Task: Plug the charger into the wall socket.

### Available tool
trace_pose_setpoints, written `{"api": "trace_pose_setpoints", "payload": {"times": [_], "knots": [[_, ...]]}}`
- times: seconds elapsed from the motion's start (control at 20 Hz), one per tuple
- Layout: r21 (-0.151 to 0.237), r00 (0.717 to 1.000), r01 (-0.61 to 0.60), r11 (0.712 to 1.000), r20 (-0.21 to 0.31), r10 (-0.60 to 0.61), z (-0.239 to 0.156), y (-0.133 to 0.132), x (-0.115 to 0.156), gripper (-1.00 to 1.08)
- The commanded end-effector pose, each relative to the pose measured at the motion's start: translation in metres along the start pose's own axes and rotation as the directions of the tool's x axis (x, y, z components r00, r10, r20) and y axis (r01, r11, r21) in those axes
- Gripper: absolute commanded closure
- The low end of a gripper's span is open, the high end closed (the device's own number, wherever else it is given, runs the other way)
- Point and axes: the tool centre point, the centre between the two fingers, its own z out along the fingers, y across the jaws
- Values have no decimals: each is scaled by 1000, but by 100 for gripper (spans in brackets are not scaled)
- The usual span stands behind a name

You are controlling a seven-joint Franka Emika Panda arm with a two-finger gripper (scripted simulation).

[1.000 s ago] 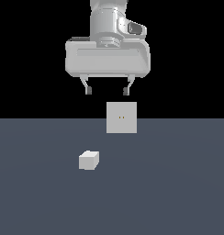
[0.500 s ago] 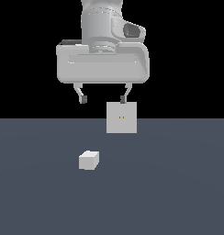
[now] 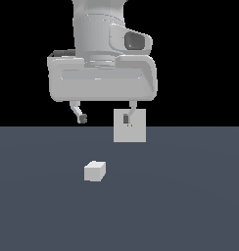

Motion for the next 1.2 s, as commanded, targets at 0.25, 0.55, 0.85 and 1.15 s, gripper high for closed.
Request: {"api": "trace_pose_setpoints", "payload": {"times": [0.25,0.55,0.85,1.15], "knots": [[-9,996,-21,1000,-82,21,18,-7,-15,-92],[-17,990,-36,999,-134,33,31,-10,-23,-92],[-22,985,-46,999,-167,42,40,-13,-27,-92],[-23,983,-50,998,-177,45,44,-13,-29,-92]]}}
